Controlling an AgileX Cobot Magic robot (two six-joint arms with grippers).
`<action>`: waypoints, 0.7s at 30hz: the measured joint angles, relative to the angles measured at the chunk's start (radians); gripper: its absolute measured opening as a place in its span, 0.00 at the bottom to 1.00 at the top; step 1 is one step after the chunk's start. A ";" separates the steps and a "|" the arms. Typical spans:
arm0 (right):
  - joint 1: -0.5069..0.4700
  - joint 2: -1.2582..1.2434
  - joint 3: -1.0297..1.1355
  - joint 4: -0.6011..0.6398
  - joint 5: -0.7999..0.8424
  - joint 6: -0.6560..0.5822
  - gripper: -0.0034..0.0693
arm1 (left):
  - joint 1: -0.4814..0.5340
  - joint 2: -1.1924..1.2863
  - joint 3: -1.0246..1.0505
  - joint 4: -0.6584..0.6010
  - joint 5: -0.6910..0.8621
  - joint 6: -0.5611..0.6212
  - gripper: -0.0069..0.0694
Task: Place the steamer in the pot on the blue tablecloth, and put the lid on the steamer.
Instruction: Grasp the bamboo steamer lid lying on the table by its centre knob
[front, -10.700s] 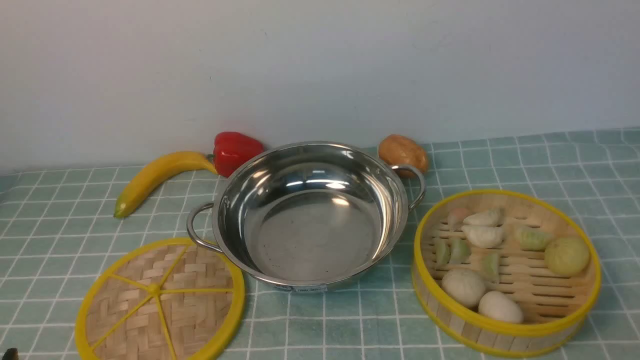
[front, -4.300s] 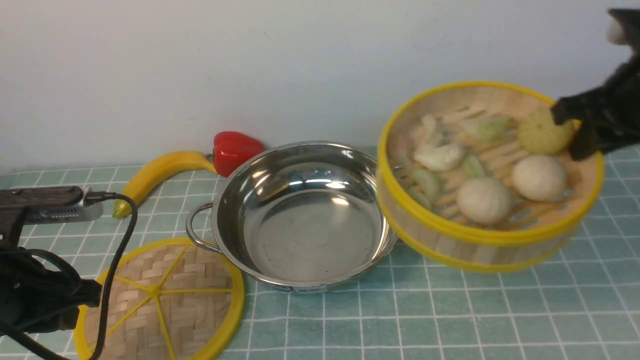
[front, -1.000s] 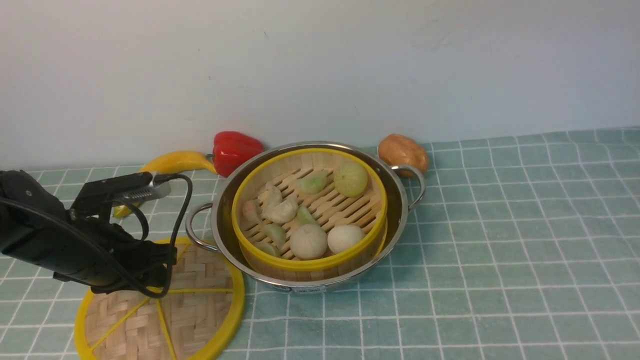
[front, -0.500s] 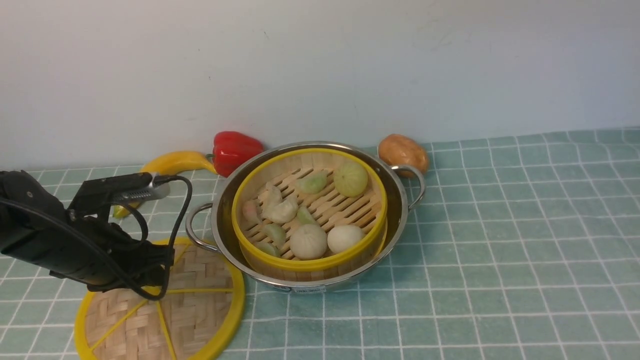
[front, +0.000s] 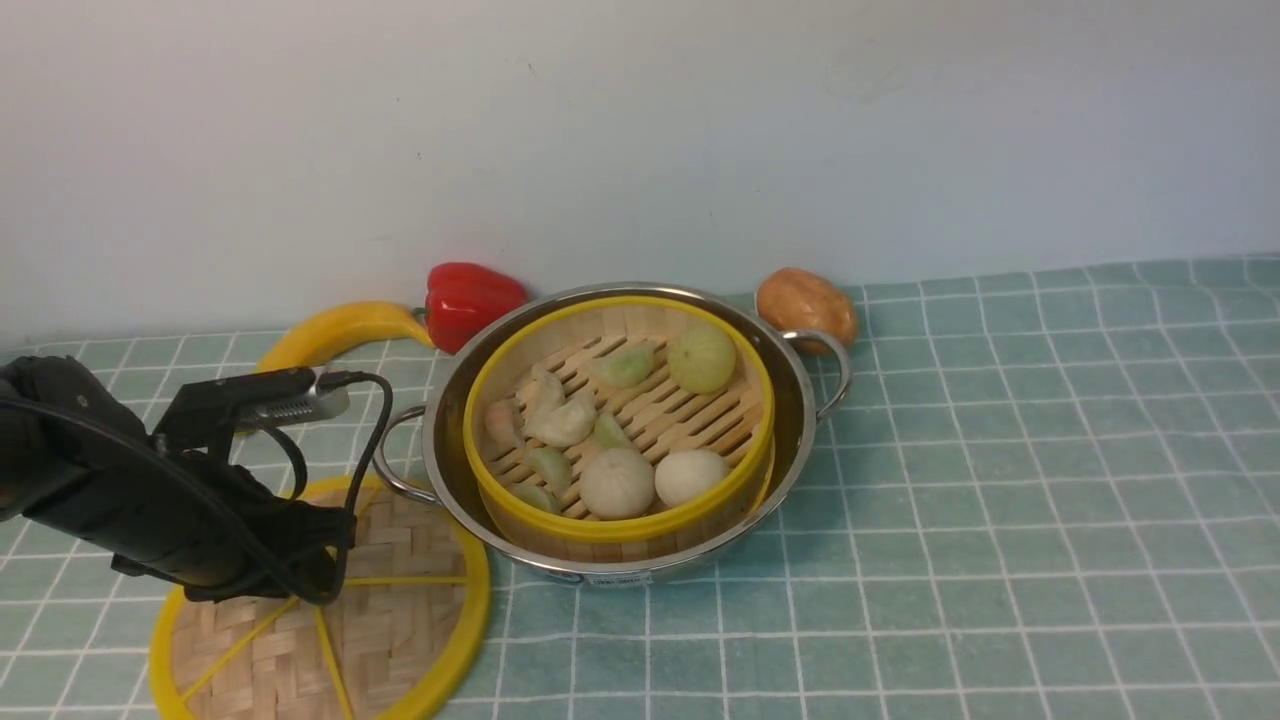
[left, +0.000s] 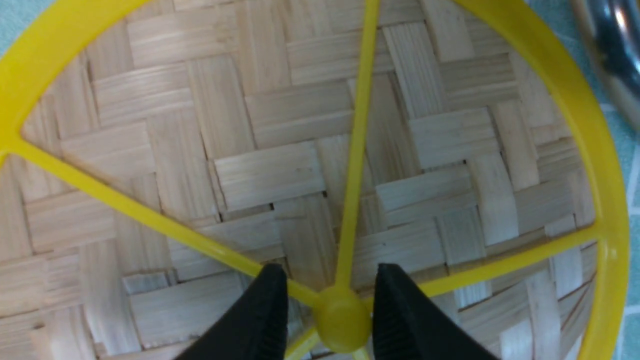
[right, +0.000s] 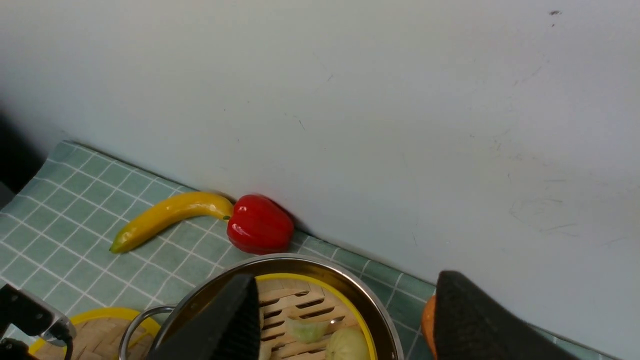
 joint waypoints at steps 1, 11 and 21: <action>0.000 0.000 0.000 0.000 0.000 0.000 0.68 | 0.000 0.000 -0.001 -0.003 0.000 0.000 0.40; 0.000 0.000 0.000 0.001 0.000 0.000 0.68 | 0.000 -0.017 -0.001 0.047 0.034 -0.037 0.24; 0.000 -0.064 0.000 -0.134 0.003 -0.023 0.68 | 0.027 -0.169 -0.204 0.554 0.369 -0.385 0.24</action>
